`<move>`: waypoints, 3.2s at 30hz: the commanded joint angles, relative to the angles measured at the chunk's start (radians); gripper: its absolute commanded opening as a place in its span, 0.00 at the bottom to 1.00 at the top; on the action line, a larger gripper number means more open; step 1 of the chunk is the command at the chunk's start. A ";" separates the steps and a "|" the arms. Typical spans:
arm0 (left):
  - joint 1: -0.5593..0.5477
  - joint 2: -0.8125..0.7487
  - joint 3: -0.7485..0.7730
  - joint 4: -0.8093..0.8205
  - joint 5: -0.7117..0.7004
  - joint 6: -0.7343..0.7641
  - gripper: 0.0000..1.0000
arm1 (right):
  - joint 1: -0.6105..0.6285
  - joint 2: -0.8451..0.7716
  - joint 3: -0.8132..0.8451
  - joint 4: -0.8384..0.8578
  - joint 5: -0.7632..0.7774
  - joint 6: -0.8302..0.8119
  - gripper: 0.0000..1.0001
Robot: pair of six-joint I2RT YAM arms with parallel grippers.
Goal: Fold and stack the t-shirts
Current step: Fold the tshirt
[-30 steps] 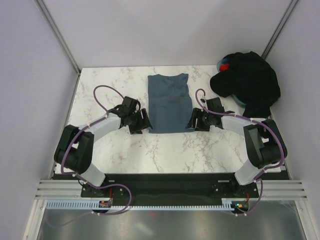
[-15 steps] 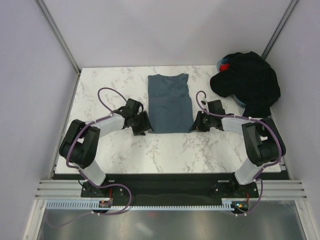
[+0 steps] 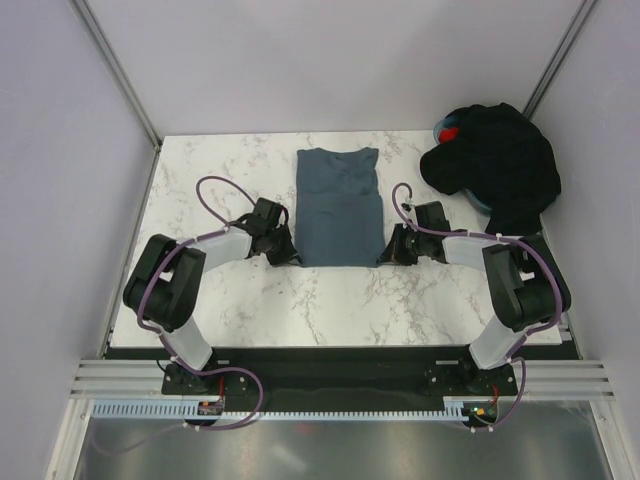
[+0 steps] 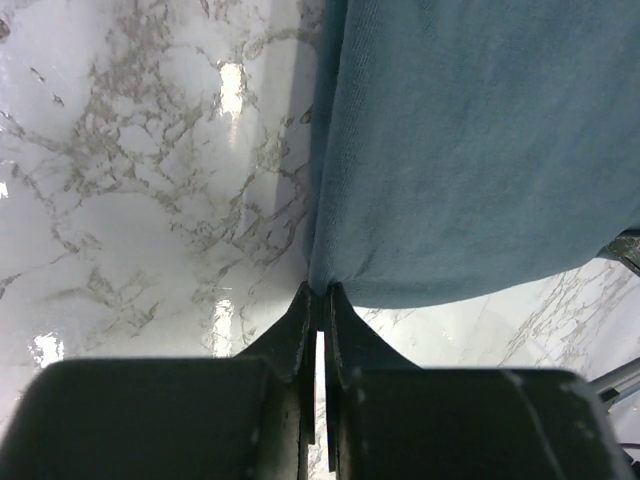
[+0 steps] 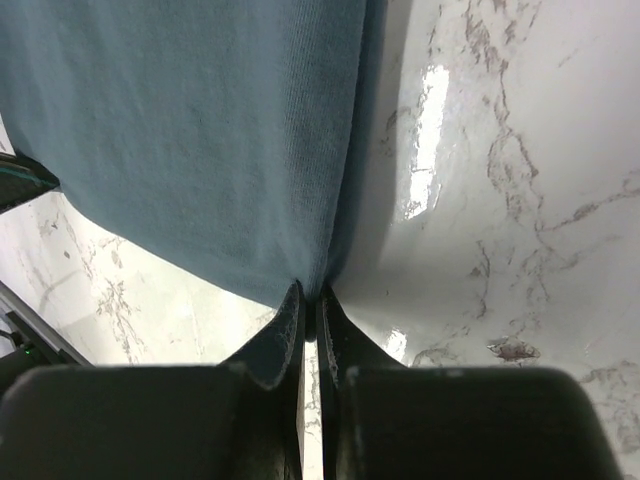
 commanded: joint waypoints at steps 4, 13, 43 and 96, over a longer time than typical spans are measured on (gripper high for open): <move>-0.009 -0.092 -0.018 -0.037 0.013 -0.010 0.02 | 0.006 -0.040 -0.070 -0.108 -0.034 0.078 0.00; -0.098 -0.416 -0.073 -0.321 0.020 -0.024 0.02 | 0.033 -0.434 -0.021 -0.524 0.033 0.114 0.00; -0.010 -0.246 0.483 -0.623 -0.109 0.119 0.04 | 0.017 -0.205 0.651 -0.884 0.237 -0.049 0.00; -0.078 0.208 0.343 -0.170 0.173 -0.067 0.52 | 0.106 0.158 0.325 -0.071 -0.143 0.253 0.59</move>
